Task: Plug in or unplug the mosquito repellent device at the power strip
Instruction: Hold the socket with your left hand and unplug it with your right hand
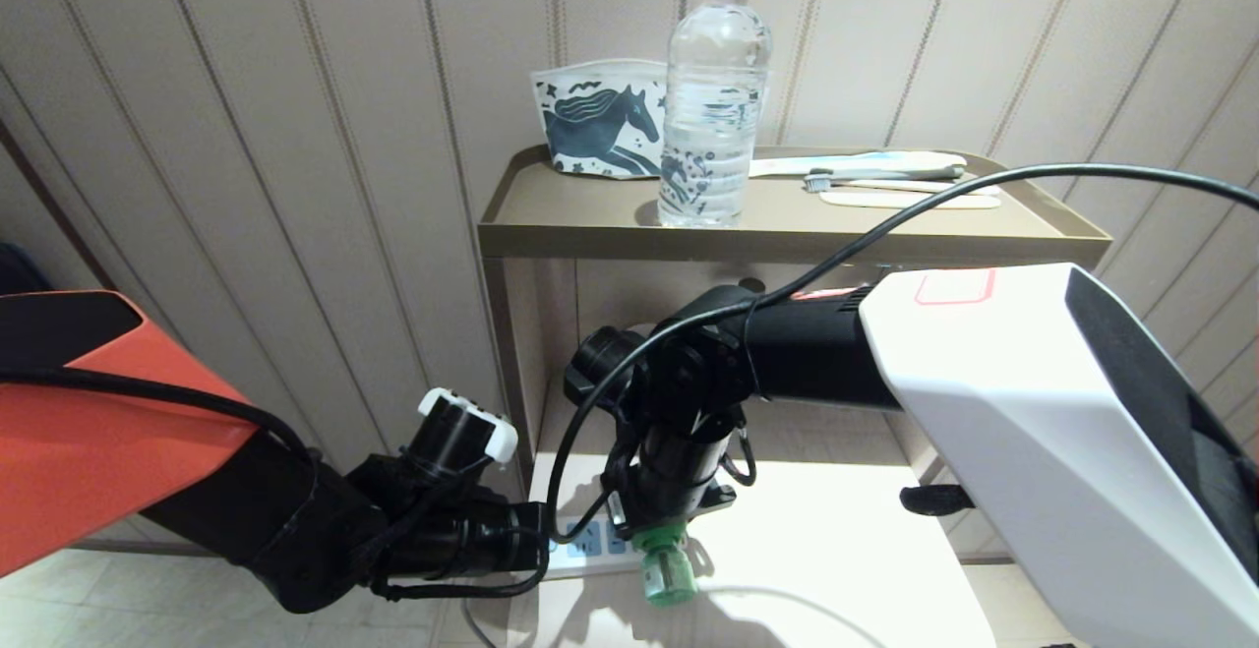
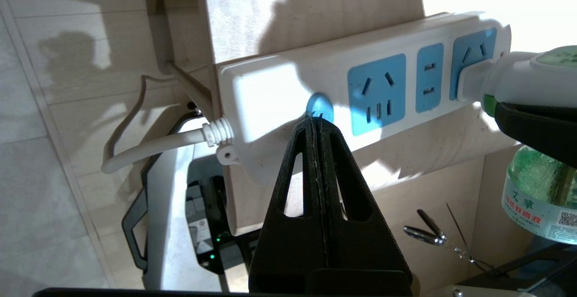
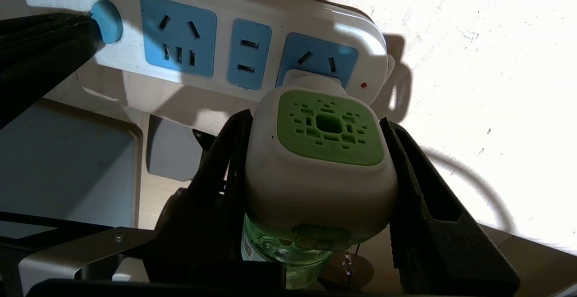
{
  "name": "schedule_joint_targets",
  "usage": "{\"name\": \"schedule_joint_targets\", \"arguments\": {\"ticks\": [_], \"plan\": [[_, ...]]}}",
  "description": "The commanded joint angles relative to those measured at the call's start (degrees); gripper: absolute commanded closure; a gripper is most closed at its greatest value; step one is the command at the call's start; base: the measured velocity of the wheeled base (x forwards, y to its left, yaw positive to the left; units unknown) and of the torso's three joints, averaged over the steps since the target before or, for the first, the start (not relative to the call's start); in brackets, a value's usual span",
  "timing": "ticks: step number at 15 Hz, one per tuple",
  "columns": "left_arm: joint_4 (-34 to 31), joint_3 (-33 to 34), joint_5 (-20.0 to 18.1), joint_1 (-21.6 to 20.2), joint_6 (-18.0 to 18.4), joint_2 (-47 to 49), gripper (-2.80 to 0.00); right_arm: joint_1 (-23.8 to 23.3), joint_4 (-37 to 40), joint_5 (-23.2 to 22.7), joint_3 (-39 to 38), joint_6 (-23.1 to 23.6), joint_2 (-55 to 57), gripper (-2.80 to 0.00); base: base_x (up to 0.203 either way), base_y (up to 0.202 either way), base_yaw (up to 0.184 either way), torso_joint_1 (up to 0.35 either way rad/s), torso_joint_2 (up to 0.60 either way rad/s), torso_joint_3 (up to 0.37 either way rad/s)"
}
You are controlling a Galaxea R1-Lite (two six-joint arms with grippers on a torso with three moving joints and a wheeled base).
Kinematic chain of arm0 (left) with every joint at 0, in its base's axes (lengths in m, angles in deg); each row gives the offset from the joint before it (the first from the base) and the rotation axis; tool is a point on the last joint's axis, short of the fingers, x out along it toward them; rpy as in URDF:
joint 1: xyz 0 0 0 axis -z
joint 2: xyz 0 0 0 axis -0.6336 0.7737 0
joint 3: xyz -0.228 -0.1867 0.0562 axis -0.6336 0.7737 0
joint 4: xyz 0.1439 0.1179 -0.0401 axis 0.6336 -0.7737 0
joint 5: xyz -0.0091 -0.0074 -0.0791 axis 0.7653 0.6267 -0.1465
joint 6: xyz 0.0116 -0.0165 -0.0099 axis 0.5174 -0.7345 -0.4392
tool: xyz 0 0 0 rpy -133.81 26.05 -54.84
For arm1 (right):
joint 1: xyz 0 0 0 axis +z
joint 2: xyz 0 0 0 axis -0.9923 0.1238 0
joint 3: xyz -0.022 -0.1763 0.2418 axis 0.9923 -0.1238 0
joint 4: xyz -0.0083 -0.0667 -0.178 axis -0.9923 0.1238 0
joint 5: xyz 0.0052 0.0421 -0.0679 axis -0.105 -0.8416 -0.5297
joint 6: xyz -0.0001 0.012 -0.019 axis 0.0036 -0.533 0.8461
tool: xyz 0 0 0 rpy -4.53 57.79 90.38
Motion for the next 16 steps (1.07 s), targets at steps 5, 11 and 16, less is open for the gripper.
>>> {"name": "schedule_joint_targets", "arguments": {"ticks": [5, 11, 16], "plan": [[0.1, 0.7, 1.6, 3.1, -0.3, 0.7, 0.0, 0.1, 0.3, 0.0, 0.1, 0.2, -0.6, 0.0, 0.0, 0.0, 0.0, 0.0, 0.0, 0.0], [1.7, 0.2, 5.9, 4.7, -0.2, 1.9, 0.0, 0.1, 0.4, 0.0, 0.0, 0.2, -0.7, 0.0, 0.0, 0.0, 0.0, 0.0, 0.0, 0.0], [1.8, -0.9, 6.2, 3.5, -1.6, 2.4, 0.0, 0.1, 0.4, 0.0, 0.0, 0.2, -0.4, 0.0, 0.0, 0.0, 0.0, 0.0, 0.0, 0.0]]}}
